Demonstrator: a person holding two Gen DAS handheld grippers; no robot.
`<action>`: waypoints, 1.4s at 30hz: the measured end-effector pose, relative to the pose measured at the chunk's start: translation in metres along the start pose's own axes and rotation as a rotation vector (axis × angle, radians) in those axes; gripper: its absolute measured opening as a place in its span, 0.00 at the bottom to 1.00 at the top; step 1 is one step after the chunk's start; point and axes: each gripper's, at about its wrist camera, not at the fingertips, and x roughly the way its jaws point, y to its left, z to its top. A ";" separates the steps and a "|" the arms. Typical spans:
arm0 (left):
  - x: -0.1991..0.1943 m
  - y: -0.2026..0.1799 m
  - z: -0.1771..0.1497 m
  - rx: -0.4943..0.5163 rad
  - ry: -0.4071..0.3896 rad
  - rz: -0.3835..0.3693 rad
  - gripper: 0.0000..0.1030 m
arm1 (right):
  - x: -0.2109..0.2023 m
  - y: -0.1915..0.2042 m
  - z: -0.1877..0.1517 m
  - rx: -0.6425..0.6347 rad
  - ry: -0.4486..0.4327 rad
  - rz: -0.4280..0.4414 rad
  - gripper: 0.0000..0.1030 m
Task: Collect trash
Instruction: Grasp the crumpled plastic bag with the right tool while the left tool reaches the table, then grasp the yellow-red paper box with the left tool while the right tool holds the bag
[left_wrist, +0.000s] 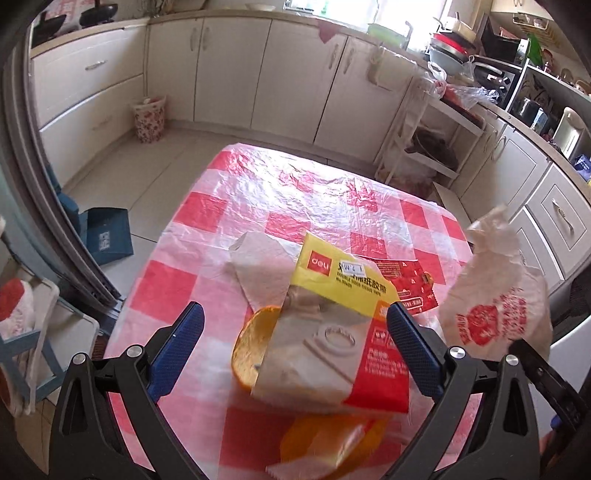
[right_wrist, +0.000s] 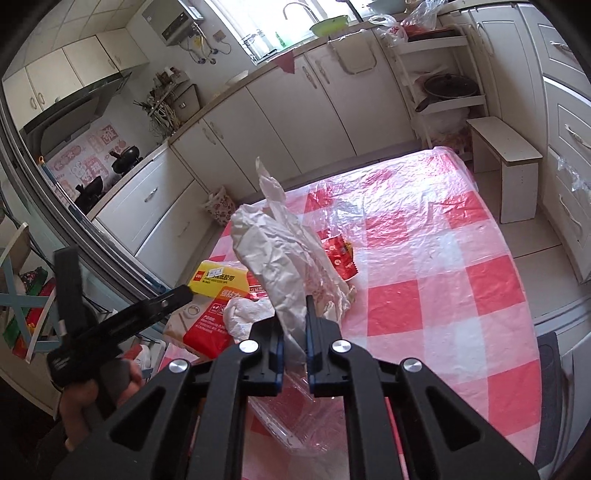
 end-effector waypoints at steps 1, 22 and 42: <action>0.005 0.003 0.003 -0.002 0.012 -0.013 0.83 | 0.003 -0.001 0.002 0.000 -0.004 0.000 0.09; -0.014 0.027 0.007 -0.053 0.040 -0.144 0.64 | -0.015 -0.019 -0.008 0.076 -0.069 0.076 0.09; -0.041 0.009 0.005 0.028 -0.029 -0.192 0.00 | -0.015 -0.010 -0.011 0.051 -0.073 0.091 0.09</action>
